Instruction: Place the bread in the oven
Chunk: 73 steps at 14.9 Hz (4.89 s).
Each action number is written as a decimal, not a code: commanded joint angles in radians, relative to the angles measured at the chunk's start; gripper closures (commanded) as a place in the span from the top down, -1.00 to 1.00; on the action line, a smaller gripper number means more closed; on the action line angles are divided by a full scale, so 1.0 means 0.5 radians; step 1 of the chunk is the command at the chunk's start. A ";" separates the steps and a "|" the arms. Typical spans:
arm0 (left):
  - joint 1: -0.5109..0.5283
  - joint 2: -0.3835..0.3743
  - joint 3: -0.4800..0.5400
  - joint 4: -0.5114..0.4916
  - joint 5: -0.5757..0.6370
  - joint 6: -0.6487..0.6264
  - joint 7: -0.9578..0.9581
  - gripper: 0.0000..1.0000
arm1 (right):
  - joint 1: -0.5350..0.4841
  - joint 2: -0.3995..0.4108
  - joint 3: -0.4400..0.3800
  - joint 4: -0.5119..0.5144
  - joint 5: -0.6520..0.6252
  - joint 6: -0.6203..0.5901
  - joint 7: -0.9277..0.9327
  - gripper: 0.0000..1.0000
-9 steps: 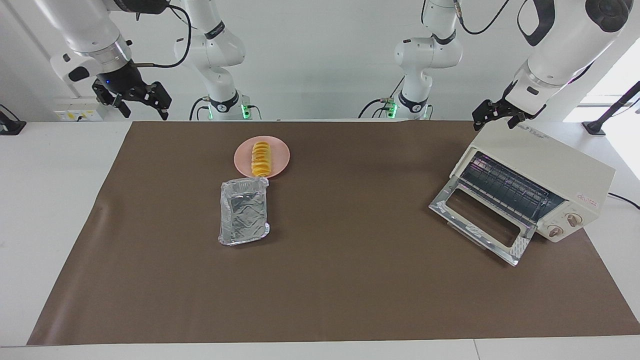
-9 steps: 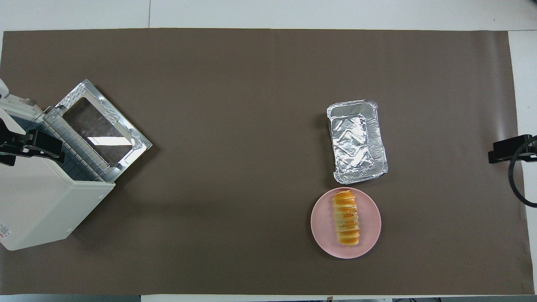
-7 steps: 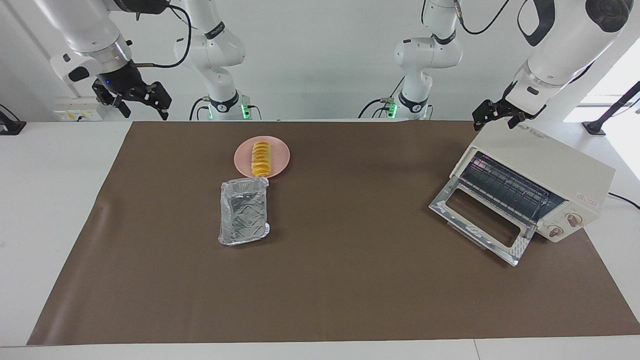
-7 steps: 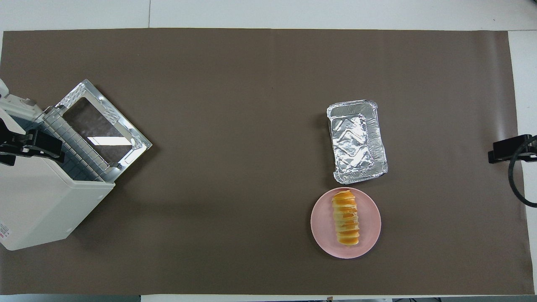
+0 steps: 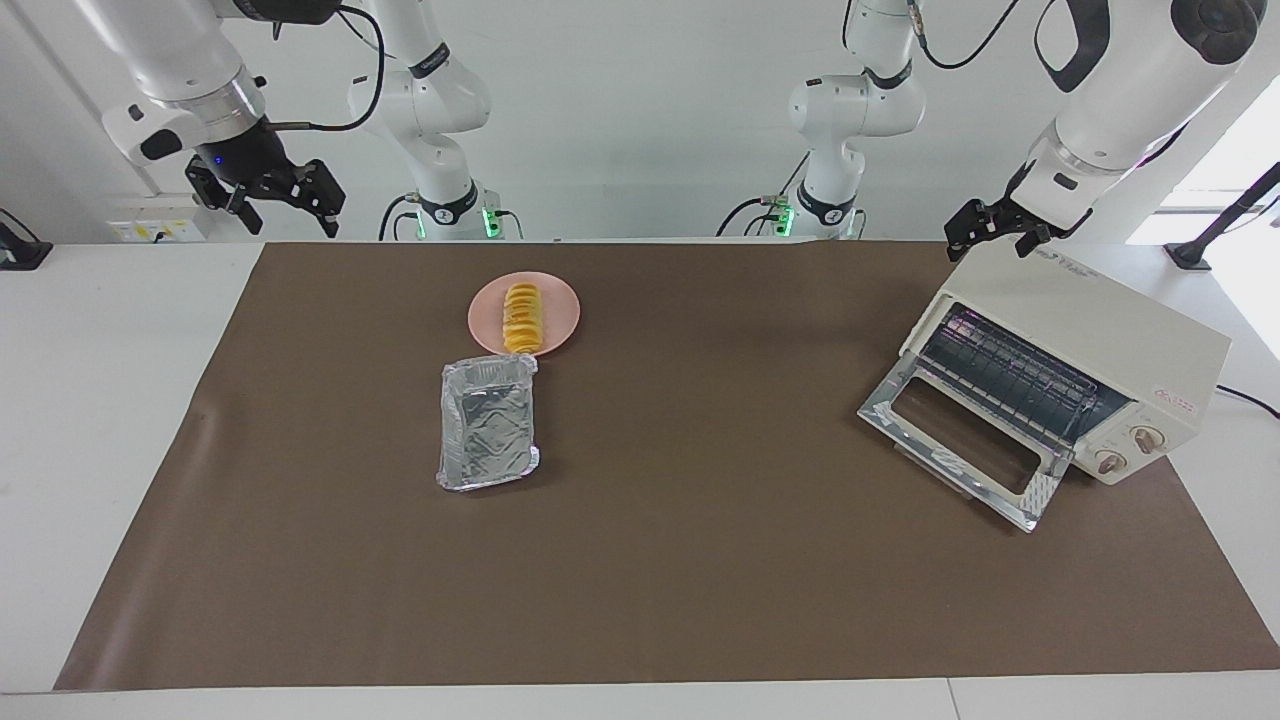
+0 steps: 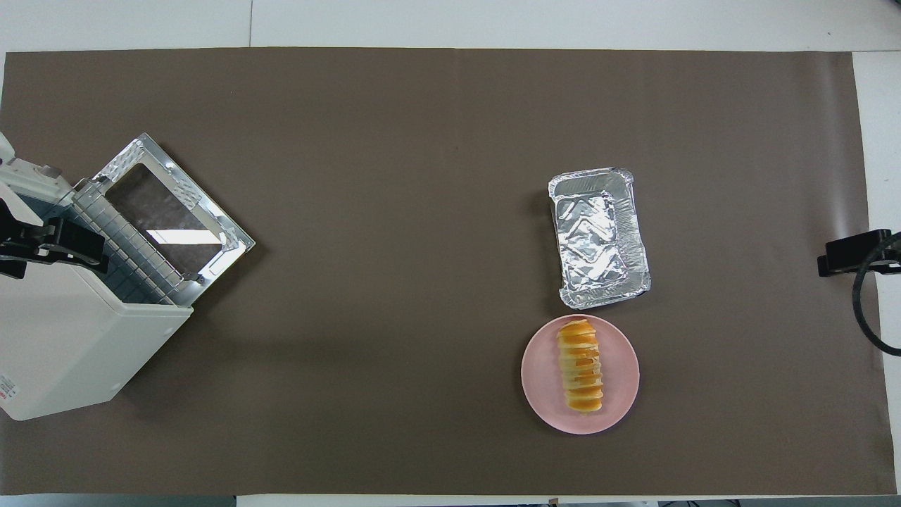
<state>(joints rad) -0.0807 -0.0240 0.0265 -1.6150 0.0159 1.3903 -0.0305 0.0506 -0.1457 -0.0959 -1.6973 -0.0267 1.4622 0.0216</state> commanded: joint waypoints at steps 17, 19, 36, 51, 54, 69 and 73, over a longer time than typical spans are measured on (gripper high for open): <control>0.029 -0.038 -0.025 -0.031 0.030 0.027 -0.006 1.00 | 0.733 -0.221 0.204 -1.366 0.136 1.060 0.837 1.00; 0.029 -0.038 -0.025 -0.031 0.030 0.027 -0.006 1.00 | 0.748 -0.233 0.207 -1.486 0.194 1.153 0.834 1.00; 0.029 -0.038 -0.025 -0.031 0.030 0.027 -0.006 1.00 | 0.795 -0.056 0.210 -1.904 0.201 1.886 0.620 1.00; 0.029 -0.038 -0.025 -0.031 0.030 0.027 -0.006 1.00 | 0.838 -0.006 0.210 -1.574 0.201 1.526 0.696 -1.00; 0.029 -0.038 -0.025 -0.031 0.030 0.027 -0.006 1.00 | 0.804 -0.034 0.198 -1.288 0.201 1.148 0.687 -1.00; 0.029 -0.038 -0.025 -0.031 0.030 0.027 -0.006 1.00 | 0.282 0.610 0.195 -0.524 0.145 1.196 -0.126 -1.00; 0.032 -0.038 -0.025 -0.031 0.030 0.027 -0.006 1.00 | 0.316 0.910 0.195 -0.217 0.170 1.190 -0.117 -1.00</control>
<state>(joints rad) -0.0807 -0.0240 0.0265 -1.6150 0.0159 1.3903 -0.0305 0.2039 0.2136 -0.0021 -1.9127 0.0532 2.0659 -0.0237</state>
